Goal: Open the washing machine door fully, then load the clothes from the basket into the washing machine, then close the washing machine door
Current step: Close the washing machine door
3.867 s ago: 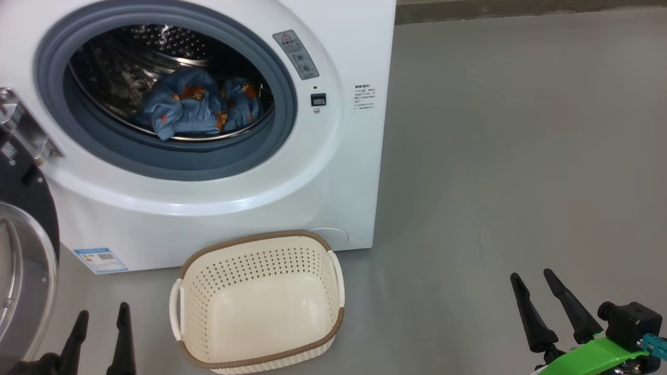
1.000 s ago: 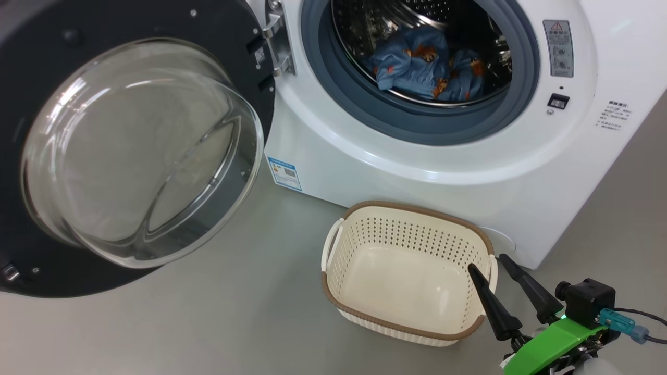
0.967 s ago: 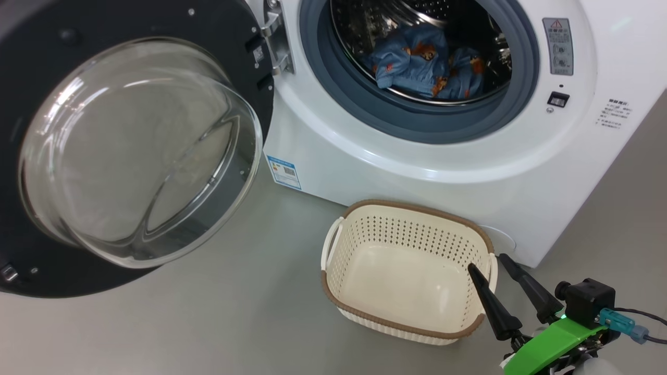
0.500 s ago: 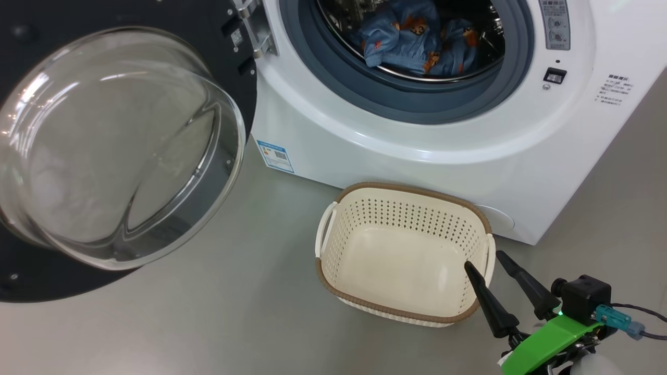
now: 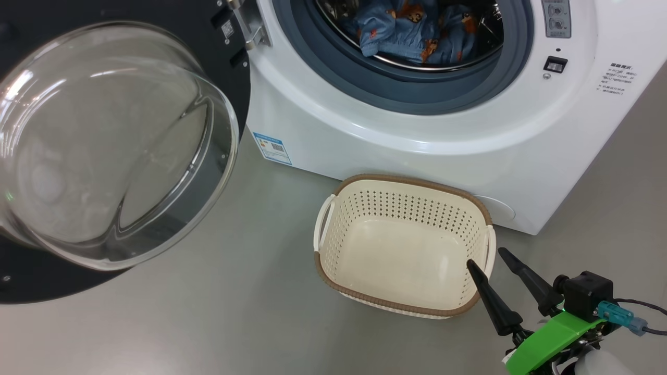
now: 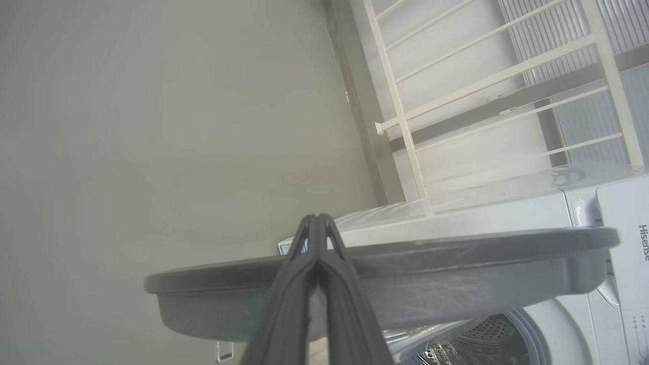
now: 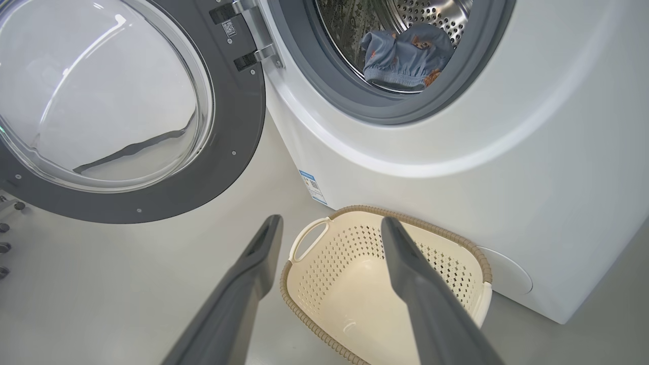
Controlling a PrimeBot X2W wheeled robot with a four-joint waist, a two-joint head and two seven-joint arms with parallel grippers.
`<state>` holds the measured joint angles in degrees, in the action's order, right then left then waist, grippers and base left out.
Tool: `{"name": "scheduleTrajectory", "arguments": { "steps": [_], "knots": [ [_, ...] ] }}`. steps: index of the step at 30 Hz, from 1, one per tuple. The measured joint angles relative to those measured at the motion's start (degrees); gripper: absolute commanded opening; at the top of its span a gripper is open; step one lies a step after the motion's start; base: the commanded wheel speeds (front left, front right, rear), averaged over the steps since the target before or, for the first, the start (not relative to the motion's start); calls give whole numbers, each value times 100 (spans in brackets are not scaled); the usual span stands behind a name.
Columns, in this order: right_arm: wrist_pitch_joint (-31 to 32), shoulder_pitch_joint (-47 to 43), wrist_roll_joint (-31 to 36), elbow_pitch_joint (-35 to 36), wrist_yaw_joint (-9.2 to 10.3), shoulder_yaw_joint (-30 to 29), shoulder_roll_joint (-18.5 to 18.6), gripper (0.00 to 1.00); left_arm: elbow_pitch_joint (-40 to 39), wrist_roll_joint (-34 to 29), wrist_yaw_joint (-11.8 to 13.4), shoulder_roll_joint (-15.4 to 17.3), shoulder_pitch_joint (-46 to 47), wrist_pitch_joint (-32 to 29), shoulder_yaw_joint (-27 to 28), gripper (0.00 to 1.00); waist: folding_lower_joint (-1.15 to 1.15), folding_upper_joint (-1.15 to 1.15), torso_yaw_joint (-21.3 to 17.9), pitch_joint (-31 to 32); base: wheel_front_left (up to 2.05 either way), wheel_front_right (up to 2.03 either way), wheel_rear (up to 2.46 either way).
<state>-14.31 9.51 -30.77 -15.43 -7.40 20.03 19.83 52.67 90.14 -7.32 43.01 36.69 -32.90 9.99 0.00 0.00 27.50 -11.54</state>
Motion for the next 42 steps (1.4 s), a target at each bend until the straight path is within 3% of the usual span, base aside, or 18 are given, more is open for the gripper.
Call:
{"name": "scheduleTrajectory", "arguments": {
  "steps": [18, 25, 42],
  "knots": [
    [0, 133, 0, -52, 0, 89, -4, 100, -747, 204, 1, -124, -419, -1038, -23, 0, 0, 0, -5, 135, 0, 0, 0],
    [0, 83, -1, -52, 0, 20, -45, 100, -1430, 367, 2, -143, -849, -1675, -100, 0, 0, 0, 7, 331, 0, 0, 0],
    [0, -149, -2, 9, 0, -198, -202, 100, -3750, 857, 1, -631, -1833, -2959, -104, 0, 0, 0, -103, 666, 0, 0, 0]
  ]
}}
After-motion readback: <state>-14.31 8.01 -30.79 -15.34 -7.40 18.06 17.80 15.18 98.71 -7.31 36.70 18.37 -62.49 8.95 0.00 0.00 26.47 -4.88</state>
